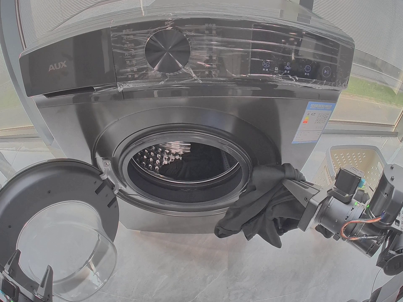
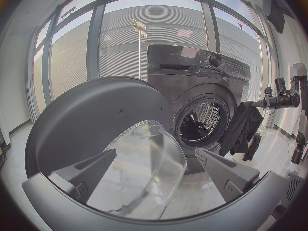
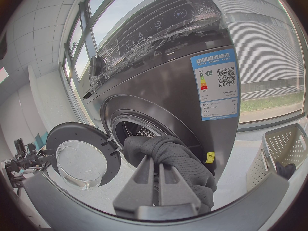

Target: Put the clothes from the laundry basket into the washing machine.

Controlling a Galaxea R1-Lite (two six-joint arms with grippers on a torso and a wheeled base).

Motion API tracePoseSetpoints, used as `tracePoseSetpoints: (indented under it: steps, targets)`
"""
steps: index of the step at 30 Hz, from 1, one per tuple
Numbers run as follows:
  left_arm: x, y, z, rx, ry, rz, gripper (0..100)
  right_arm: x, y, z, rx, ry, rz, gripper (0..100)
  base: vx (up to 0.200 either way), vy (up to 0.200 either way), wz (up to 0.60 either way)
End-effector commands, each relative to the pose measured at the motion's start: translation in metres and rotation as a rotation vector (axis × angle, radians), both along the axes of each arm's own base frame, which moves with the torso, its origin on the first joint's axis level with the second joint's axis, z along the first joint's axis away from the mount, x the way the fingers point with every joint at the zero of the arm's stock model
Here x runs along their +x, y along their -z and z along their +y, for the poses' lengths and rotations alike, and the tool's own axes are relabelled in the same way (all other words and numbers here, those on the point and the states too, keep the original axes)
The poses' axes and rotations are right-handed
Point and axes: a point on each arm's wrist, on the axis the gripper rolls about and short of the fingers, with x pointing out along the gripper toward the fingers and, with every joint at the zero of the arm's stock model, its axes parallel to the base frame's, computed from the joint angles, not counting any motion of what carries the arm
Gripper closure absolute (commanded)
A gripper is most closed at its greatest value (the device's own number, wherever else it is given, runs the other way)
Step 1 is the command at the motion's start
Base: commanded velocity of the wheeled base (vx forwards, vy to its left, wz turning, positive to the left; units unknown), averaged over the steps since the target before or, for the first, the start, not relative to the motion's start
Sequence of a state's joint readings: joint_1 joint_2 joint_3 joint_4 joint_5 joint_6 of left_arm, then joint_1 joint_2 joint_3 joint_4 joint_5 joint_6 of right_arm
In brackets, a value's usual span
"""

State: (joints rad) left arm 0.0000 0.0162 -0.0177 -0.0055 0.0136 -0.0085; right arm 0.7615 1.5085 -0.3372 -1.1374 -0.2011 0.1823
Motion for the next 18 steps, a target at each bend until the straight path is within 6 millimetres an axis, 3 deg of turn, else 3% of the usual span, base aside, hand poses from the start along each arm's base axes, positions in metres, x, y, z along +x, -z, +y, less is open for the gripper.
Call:
tracePoseSetpoints:
  steps: [1, 6, 18]
  targets:
    - [0.000, 0.005, 0.000, -0.001, 0.000, 0.001, 0, -0.001, 0.002, 0.001, -0.008, -0.009, 0.004, 100, 0.000, 0.200, 0.00]
    - [0.000, 0.005, 0.000, 0.002, -0.002, 0.001, 0, -0.002, 0.006, 0.005, -0.019, -0.021, 0.016, 100, 0.000, 0.200, 0.00]
    - [0.000, 0.005, 0.000, 0.007, -0.002, 0.001, 0, -0.006, 0.017, 0.012, -0.047, -0.053, 0.048, 100, 0.000, 0.000, 0.00]
